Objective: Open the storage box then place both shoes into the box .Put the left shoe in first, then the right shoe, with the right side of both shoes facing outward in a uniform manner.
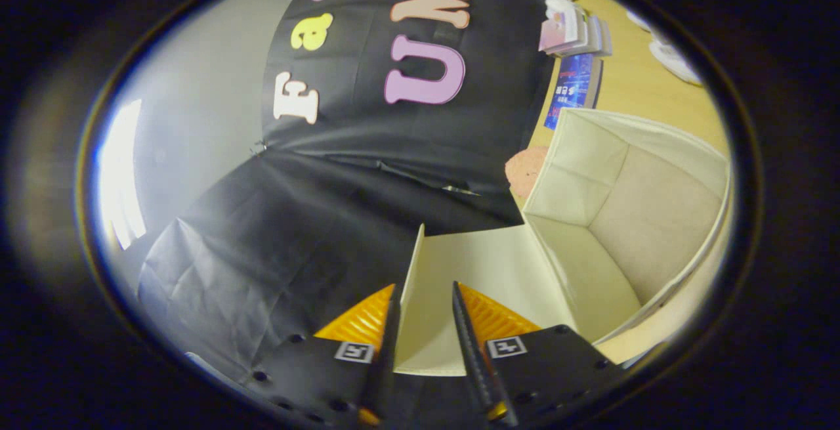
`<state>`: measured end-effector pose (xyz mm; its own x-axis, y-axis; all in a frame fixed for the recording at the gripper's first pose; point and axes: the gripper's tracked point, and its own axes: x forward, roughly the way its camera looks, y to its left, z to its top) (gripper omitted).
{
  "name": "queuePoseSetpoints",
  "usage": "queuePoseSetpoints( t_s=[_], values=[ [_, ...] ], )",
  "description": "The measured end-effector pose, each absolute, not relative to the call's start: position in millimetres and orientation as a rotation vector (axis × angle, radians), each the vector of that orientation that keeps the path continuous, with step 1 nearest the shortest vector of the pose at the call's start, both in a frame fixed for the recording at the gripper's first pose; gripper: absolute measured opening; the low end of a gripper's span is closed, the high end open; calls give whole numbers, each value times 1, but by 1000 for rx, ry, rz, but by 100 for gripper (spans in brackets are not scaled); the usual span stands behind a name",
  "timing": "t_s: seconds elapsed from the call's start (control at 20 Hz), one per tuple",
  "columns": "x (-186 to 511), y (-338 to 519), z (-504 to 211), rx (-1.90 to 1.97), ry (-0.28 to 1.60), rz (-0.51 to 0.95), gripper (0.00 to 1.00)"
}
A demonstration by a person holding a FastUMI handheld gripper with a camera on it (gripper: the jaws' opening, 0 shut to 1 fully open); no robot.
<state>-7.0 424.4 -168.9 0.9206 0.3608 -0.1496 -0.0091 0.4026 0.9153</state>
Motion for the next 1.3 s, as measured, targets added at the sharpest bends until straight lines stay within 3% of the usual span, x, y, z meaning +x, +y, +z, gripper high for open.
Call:
queuePoseSetpoints(
  t_s=[0.3, 0.55, 1.3],
  values=[
    [-14, 361, -134, 851, 316, 242, 69],
    [-15, 284, -120, 686, 296, 159, 99],
    [-83, 15, -220, 50, 682, -308, 99]
  ],
)
